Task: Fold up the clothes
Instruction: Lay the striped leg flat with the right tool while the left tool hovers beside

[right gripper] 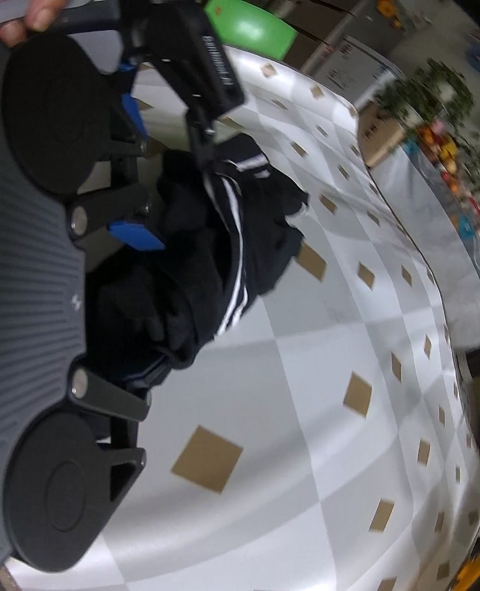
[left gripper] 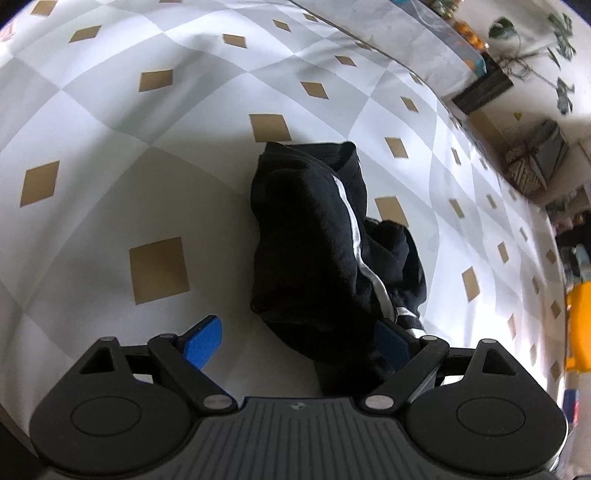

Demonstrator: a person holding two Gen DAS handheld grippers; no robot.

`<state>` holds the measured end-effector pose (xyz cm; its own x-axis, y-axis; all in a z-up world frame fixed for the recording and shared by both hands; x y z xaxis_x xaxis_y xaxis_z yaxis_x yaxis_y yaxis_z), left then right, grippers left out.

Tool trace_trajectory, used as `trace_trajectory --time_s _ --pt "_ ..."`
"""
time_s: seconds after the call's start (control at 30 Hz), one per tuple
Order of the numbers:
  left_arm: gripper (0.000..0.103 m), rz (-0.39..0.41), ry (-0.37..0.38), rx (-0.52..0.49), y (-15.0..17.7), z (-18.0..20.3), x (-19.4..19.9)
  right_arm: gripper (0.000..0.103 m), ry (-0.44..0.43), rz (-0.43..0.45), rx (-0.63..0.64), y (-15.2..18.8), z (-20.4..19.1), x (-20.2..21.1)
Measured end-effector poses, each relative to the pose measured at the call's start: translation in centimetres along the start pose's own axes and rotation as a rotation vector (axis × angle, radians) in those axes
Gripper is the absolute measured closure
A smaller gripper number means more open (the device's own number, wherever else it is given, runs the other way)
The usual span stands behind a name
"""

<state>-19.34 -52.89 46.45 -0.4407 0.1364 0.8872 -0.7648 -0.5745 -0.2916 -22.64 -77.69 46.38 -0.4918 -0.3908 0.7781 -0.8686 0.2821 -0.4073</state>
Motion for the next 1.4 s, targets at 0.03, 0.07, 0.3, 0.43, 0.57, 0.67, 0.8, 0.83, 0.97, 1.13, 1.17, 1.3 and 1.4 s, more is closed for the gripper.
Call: trace_trajectory --time_s 0.03,0.07,0.3,0.43,0.57,0.67,0.8,0.83,0.97,1.13,1.17,1.3,1.4 --pt "0.014 0.007 0.008 0.014 0.0 -0.2 0.2 0.046 -0.005 -0.005 0.017 0.1 -0.4 0.0" --pt "0.014 0.014 0.016 0.029 -0.1 -0.4 0.4 0.046 -0.009 -0.009 0.033 0.1 -0.7 0.0" --pt "0.013 0.049 0.060 0.078 -0.4 -1.9 2.0 0.045 -0.047 -0.038 0.188 1.1 -3.7 0.1" --pt "0.013 0.043 0.049 0.094 -0.6 -2.5 1.7 0.045 -0.088 -0.066 0.321 2.4 -6.0 0.2" --pt "0.013 0.032 0.041 0.084 -0.6 -2.5 1.1 0.044 -0.145 -0.118 0.397 4.3 -7.6 -0.3" --pt "0.013 0.025 0.020 0.043 -0.5 -2.1 0.7 0.048 -0.157 -0.144 0.393 5.3 -8.0 -0.8" --pt "0.013 -0.003 0.018 0.020 -0.7 -2.0 0.1 0.048 -0.166 -0.168 0.390 5.1 -7.8 -0.7" --pt "0.013 -0.012 0.027 0.029 -0.7 -2.1 -0.1 0.048 -0.169 -0.167 0.380 4.8 -7.6 -0.4" --pt "0.014 -0.013 0.022 0.024 -0.7 -2.4 -0.7 0.046 -0.174 -0.146 0.303 3.9 -6.3 0.7" --pt "0.029 0.002 -0.046 0.009 -0.4 -2.9 -0.9 0.045 -0.125 -0.108 0.228 3.1 -5.0 1.2" --pt "0.030 -0.001 -0.050 0.019 -0.4 -3.1 -1.0 0.044 -0.113 -0.103 0.217 3.0 -4.8 1.2" --pt "0.028 0.005 -0.103 0.027 -0.2 -4.0 -0.8 0.044 -0.067 -0.079 0.174 2.6 -3.9 1.1" --pt "0.026 -0.021 -0.144 0.062 -0.1 -5.5 -1.1 0.044 -0.036 -0.076 0.162 2.5 -3.6 0.7"
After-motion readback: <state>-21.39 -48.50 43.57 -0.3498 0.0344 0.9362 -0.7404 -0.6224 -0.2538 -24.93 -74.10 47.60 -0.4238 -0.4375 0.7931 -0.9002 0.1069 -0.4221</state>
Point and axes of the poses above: each gripper's, at about its wrist camera, not at the fingertips, and x roughly against the way its jaws point, z to its right, y to its underside, the point moved 1 cm from there along -x, roughly the way its jaws point, and after that the axes turned 5 degrees about -y, right-handed, at the moved point
